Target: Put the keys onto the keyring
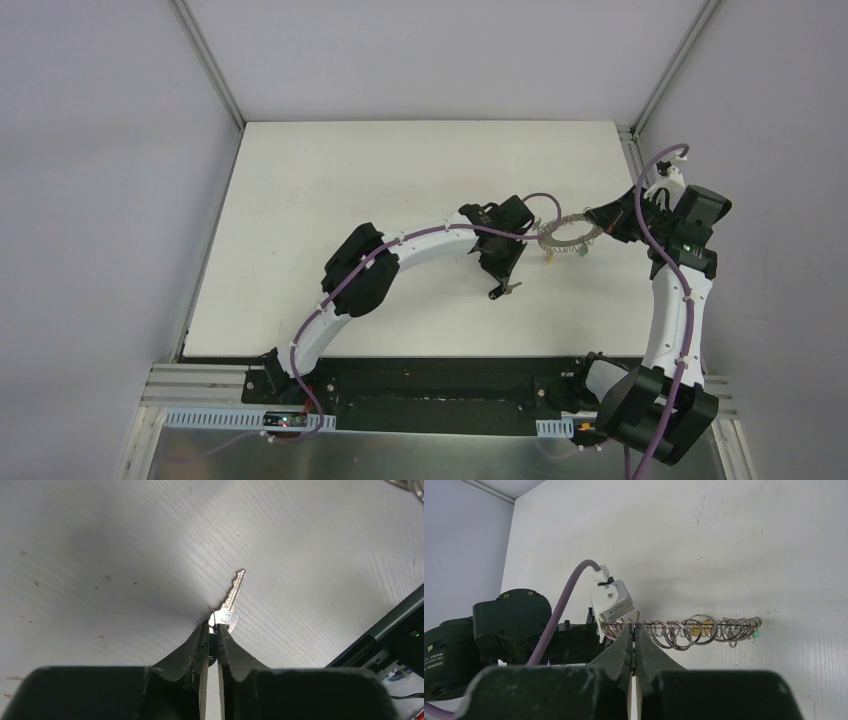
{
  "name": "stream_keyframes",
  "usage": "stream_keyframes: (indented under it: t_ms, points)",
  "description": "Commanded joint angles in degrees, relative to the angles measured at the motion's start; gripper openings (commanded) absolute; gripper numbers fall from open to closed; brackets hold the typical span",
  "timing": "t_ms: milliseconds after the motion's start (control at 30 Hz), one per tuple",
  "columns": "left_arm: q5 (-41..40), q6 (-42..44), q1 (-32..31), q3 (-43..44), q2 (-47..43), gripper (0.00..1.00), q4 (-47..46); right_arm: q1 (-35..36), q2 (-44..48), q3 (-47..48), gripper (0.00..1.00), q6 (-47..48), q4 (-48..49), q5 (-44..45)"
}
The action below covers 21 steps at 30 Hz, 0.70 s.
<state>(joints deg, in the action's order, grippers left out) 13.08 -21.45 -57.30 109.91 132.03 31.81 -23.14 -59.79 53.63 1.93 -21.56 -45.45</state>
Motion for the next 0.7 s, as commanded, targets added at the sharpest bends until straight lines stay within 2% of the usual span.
stream_keyframes:
  t_ms: [0, 300, 667]
  points:
    - [-0.4, 0.8, 0.1, 2.2, 1.1, 0.12, 1.1, -0.6, 1.9, -0.3, 0.0, -0.9, 3.5, -1.8]
    - [0.1, -0.1, 0.1, 2.2, 2.1, 0.14, 1.1, -0.7, 2.1, -0.5, 0.0, -0.9, 3.6, -1.8]
    - [0.3, 0.2, 0.1, 1.7, 0.9, 0.09, 0.8, -0.9, 2.1, -0.6, 0.0, -1.1, 3.9, -1.9]
